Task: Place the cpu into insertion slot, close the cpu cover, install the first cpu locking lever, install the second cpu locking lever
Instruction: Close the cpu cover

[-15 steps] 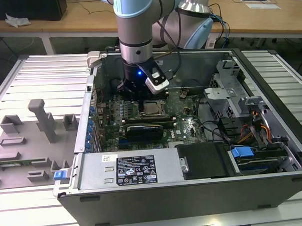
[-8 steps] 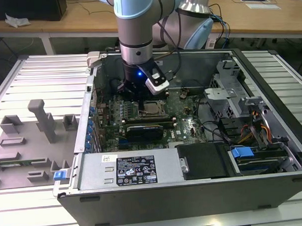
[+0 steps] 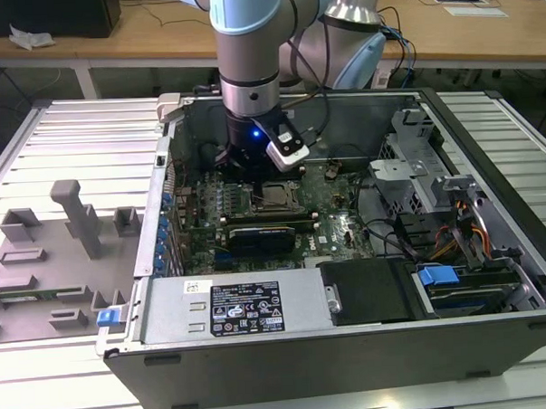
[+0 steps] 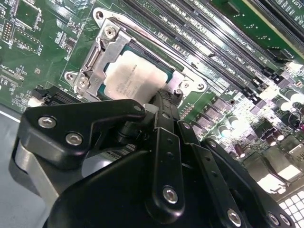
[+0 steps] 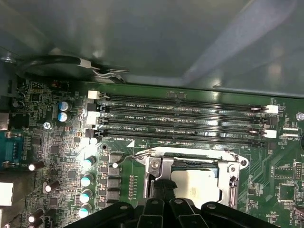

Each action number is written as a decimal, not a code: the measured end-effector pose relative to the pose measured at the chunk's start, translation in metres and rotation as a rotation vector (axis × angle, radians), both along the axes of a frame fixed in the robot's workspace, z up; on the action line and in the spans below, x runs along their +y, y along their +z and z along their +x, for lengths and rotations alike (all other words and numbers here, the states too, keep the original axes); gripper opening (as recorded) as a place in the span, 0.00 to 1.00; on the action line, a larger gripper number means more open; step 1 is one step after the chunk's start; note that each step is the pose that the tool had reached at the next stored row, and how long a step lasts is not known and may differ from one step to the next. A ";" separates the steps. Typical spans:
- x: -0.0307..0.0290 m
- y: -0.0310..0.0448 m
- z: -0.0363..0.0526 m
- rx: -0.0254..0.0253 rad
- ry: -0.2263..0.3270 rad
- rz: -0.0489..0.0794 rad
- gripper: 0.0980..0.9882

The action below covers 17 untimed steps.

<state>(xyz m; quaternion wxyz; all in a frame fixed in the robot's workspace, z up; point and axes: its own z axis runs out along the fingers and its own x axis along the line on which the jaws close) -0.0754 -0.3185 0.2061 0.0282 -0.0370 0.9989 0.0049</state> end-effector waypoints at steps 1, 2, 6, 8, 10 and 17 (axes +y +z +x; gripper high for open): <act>0.0001 0.0000 0.0007 0.0000 0.000 0.000 0.01; 0.0001 0.0000 0.0014 0.0000 0.000 0.000 0.01; 0.0002 0.0002 0.0024 0.0000 0.000 0.000 0.01; 0.0002 0.0035 0.0025 0.0000 0.000 0.000 0.01; 0.0002 0.0079 0.0024 -0.0001 0.000 0.000 0.01; 0.0002 0.0134 0.0104 0.0003 0.000 0.000 0.01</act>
